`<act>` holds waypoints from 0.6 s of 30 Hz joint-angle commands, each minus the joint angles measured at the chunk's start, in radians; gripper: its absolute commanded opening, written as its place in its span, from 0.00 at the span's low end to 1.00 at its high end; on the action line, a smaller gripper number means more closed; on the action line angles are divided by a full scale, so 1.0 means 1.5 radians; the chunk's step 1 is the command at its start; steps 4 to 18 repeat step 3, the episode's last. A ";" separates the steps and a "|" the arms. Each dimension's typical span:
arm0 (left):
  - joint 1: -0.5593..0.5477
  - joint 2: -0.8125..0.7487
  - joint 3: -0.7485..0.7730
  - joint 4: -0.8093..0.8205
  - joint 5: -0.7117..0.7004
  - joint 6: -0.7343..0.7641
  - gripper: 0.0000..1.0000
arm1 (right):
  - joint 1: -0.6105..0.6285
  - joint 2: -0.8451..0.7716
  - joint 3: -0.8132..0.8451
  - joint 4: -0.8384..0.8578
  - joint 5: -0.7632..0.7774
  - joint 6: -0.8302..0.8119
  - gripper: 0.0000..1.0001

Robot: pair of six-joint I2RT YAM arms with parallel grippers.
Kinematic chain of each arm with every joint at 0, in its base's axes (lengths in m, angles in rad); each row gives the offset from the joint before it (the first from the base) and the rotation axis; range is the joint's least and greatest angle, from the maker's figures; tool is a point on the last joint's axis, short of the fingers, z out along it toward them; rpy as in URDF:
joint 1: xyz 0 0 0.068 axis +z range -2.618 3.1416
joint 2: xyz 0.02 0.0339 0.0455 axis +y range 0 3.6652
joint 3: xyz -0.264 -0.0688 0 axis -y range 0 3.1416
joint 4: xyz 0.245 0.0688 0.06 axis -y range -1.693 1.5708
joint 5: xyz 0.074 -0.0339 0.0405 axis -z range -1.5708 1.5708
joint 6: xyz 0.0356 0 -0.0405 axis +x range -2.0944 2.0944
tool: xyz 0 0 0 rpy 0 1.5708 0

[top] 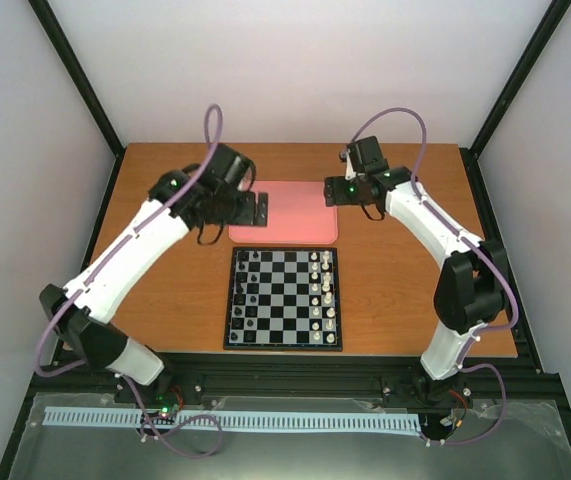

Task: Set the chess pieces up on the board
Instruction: Reset both arms

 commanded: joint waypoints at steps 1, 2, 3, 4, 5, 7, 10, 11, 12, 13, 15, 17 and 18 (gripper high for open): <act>0.089 0.054 0.099 0.000 0.056 0.083 1.00 | -0.005 -0.037 0.012 -0.019 0.011 0.004 1.00; 0.103 0.070 0.117 -0.003 0.063 0.091 1.00 | -0.005 -0.039 0.012 -0.021 0.015 0.005 1.00; 0.113 0.083 0.135 -0.006 0.067 0.098 1.00 | -0.005 -0.044 0.011 -0.020 0.020 0.006 1.00; 0.113 0.083 0.135 -0.006 0.067 0.098 1.00 | -0.005 -0.044 0.011 -0.020 0.020 0.006 1.00; 0.113 0.083 0.135 -0.006 0.067 0.098 1.00 | -0.005 -0.044 0.011 -0.020 0.020 0.006 1.00; 0.113 0.083 0.135 -0.006 0.067 0.098 1.00 | -0.005 -0.044 0.011 -0.020 0.020 0.006 1.00; 0.113 0.083 0.135 -0.006 0.067 0.098 1.00 | -0.005 -0.044 0.011 -0.020 0.020 0.006 1.00; 0.113 0.083 0.135 -0.006 0.067 0.098 1.00 | -0.005 -0.044 0.011 -0.020 0.020 0.006 1.00; 0.113 0.083 0.135 -0.006 0.067 0.098 1.00 | -0.005 -0.044 0.011 -0.020 0.020 0.006 1.00; 0.113 0.083 0.135 -0.006 0.067 0.098 1.00 | -0.005 -0.044 0.011 -0.020 0.020 0.006 1.00; 0.113 0.083 0.135 -0.006 0.067 0.098 1.00 | -0.005 -0.044 0.011 -0.020 0.020 0.006 1.00; 0.113 0.083 0.135 -0.006 0.067 0.098 1.00 | -0.005 -0.044 0.011 -0.020 0.020 0.006 1.00; 0.113 0.083 0.135 -0.006 0.067 0.098 1.00 | -0.005 -0.044 0.011 -0.020 0.020 0.006 1.00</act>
